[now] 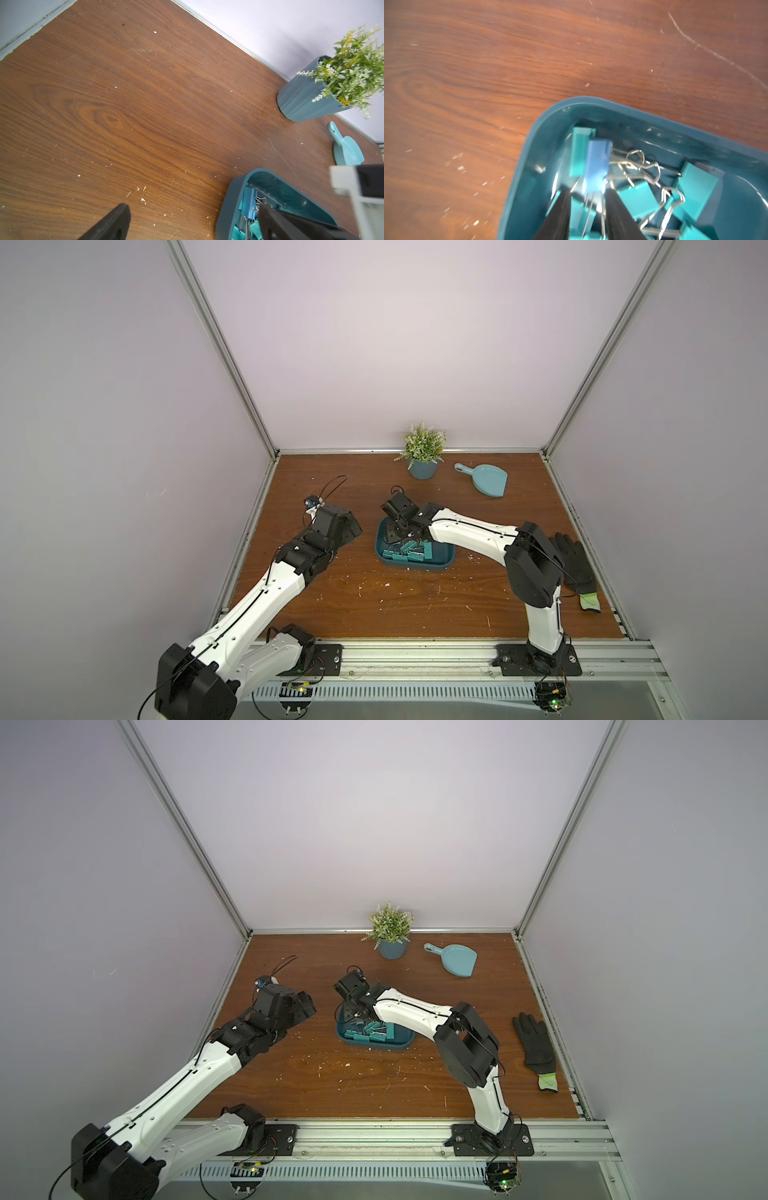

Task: Take out the binder clips from the storage box
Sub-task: Pick up the binder clip from the storage box.

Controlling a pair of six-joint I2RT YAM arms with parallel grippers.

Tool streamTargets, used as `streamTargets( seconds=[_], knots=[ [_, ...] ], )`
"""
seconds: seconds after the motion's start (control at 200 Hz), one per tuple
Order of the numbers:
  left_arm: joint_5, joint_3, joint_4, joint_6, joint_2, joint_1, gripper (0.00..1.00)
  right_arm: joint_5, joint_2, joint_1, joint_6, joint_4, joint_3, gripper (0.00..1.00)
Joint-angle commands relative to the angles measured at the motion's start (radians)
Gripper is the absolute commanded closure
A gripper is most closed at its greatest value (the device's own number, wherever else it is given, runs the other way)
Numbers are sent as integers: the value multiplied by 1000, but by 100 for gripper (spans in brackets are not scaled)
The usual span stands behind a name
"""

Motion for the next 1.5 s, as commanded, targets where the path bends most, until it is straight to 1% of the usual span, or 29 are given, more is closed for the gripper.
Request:
streamTargets(
  seconds=[0.0,0.12,0.185,0.315,0.445,0.616,0.891,1.436,1.451,1.491],
  knots=[
    [-16,16,-26,28,-33,10,1,63,-77,26,-20,-22,-44,64],
    [-6,11,-29,27,-52,10,1,34,-64,18,-2,16,-62,64],
    [0,6,-28,26,-64,10,1,36,-32,13,1,21,-45,60],
    [9,2,-29,39,-89,10,1,0,32,-5,-1,21,1,58],
    [8,5,-40,54,-110,10,1,-19,62,-25,4,22,4,55],
    [2,-2,-46,60,-132,10,1,-61,79,-47,3,57,-20,54],
    [-10,0,-45,64,-129,10,1,-77,99,-55,-7,57,17,54],
    [-11,5,-46,68,-116,10,1,-122,158,-79,-11,92,12,57],
    [-11,5,-45,67,-117,10,1,-124,158,-81,-12,93,11,58],
    [-11,5,-45,67,-118,10,1,-124,156,-82,-10,95,8,64]
  ],
)
